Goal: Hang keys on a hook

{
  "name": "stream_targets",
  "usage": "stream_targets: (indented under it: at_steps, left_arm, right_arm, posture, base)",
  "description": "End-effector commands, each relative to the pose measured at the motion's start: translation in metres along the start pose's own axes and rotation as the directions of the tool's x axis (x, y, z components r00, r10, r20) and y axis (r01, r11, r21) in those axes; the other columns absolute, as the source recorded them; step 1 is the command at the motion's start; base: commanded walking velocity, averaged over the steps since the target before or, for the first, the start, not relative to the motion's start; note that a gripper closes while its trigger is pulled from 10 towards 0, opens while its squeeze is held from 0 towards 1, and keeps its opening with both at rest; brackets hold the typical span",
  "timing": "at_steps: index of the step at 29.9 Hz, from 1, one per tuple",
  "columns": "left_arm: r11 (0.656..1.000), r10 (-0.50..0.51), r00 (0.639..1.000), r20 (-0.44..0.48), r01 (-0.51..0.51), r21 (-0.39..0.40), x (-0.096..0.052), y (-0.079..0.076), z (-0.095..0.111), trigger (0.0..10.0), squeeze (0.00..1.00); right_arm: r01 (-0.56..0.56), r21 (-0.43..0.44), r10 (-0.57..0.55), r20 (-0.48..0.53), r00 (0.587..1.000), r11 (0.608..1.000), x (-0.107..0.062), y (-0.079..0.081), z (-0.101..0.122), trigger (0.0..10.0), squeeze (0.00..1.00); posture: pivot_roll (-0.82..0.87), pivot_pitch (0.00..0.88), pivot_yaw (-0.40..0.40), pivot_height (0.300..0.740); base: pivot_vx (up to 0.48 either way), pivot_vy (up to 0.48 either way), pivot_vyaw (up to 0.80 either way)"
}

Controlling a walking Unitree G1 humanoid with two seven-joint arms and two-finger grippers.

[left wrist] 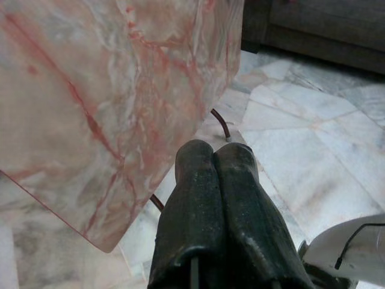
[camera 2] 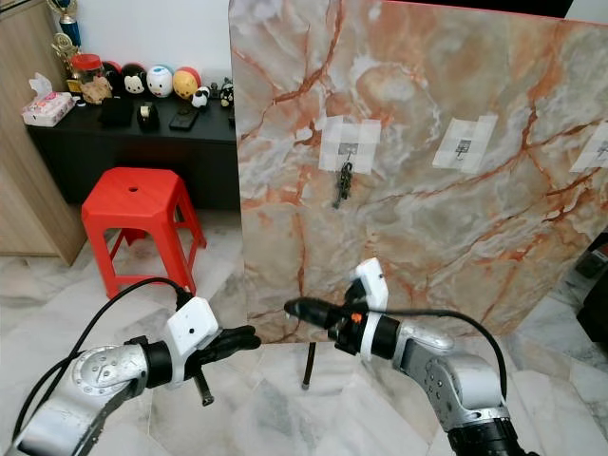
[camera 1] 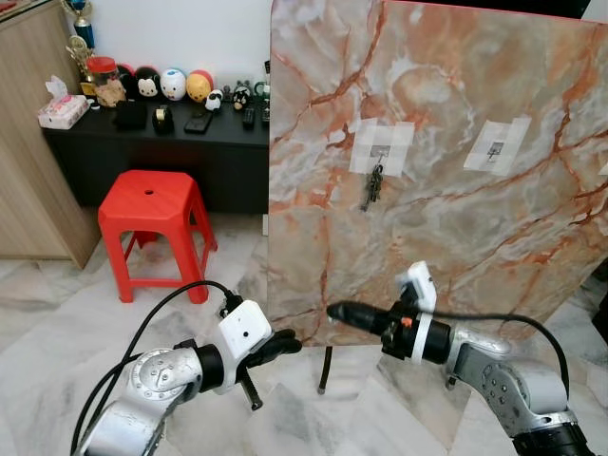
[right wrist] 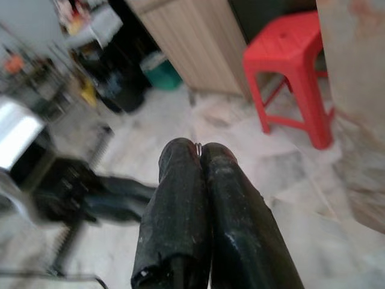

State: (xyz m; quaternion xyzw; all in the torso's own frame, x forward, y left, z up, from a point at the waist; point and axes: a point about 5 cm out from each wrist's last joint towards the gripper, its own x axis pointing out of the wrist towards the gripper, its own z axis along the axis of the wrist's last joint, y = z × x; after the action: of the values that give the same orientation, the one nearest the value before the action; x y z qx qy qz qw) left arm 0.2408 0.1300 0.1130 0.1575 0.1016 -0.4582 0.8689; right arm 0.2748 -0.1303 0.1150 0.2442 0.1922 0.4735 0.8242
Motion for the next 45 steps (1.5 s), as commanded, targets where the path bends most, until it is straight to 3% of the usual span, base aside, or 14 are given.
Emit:
stream_targets:
  at_steps: [1, 7, 10, 12, 15, 23, 27, 33, 45]
  left_arm:
    - [1.0, 0.021, 0.999, 0.025, -0.021, -0.008, 0.003, 0.001, 0.003, 10.0, 0.0]
    - [0.999, 0.052, 0.998, 0.038, -0.052, 0.006, 0.005, 0.0, 0.007, 10.0, 0.0]
    - [0.998, 0.064, 0.997, 0.039, -0.064, 0.003, 0.002, 0.001, 0.007, 10.0, 0.0]
    - [0.997, 0.073, 0.996, 0.044, -0.073, -0.008, -0.001, 0.0, 0.007, 10.0, 0.0]
    - [0.994, 0.107, 0.993, 0.056, -0.106, -0.013, -0.003, 0.001, 0.008, 10.0, 0.0]
    - [0.989, 0.147, 0.985, 0.089, -0.148, 0.0, -0.006, 0.013, 0.017, 10.0, 0.0]
    - [0.98, 0.2, 0.966, 0.161, -0.198, -0.025, -0.003, 0.025, 0.028, 10.0, 0.0]
    - [0.96, 0.277, 0.926, 0.257, -0.274, -0.05, 0.001, 0.037, 0.044, 10.0, 0.0]
    - [0.973, 0.229, 0.934, 0.275, -0.228, -0.037, 0.011, 0.036, 0.047, 10.0, 0.0]
  right_arm:
    - [0.0, 0.001, 0.0, 0.023, 1.0, 1.0, -0.002, 0.005, 0.008, 10.0, 0.0]
    - [-0.033, -0.065, 0.028, -0.087, 0.996, 0.997, -0.007, 0.013, -0.002, 10.0, 0.0]
    - [-0.006, -0.061, 0.001, -0.079, 0.997, 0.998, -0.008, 0.012, 0.0, 10.0, 0.0]
    - [0.055, -0.063, -0.058, -0.046, 0.997, 0.996, -0.01, 0.007, 0.005, 10.0, 0.0]
    - [0.175, -0.013, -0.174, 0.087, 0.981, 0.984, -0.007, -0.002, 0.021, 10.0, 0.0]
    - [0.201, 0.054, -0.208, 0.285, 0.936, 0.978, -0.005, 0.001, 0.039, 10.0, 0.0]
    - [0.21, 0.141, -0.248, 0.362, 0.899, 0.967, -0.001, -0.001, 0.044, 10.0, 0.0]
    - [0.158, 0.135, -0.199, 0.392, 0.898, 0.978, 0.002, 0.007, 0.042, 10.0, 0.0]
    - [-0.022, 0.109, -0.023, 0.397, 0.918, 0.994, 0.005, 0.025, 0.043, 10.0, 0.0]
  posture:
    - [-0.06, 0.0, -0.115, 0.74]
    - [-0.05, 0.0, -0.119, 0.74]
    - [-0.05, 0.0, -0.125, 0.74]
    - [-0.05, 0.0, -0.127, 0.74]
    - [-0.04, 0.0, -0.12, 0.74]
    - [-0.03, 0.0, -0.091, 0.74]
    - [-0.03, 0.0, -0.08, 0.74]
    - [-0.03, 0.0, -0.075, 0.74]
    - [-0.02, 0.0, -0.087, 0.74]
  base:
    - [0.0, 0.0, 0.0]
    - [0.0, 0.0, 0.0]
    - [0.0, 0.0, 0.0]
    - [0.0, 0.0, 0.0]
    - [0.0, 0.0, 0.0]
    - [0.0, 0.0, 0.0]
    - [0.0, 0.0, 0.0]
    - [0.0, 0.0, 0.0]
    - [0.0, 0.0, 0.0]
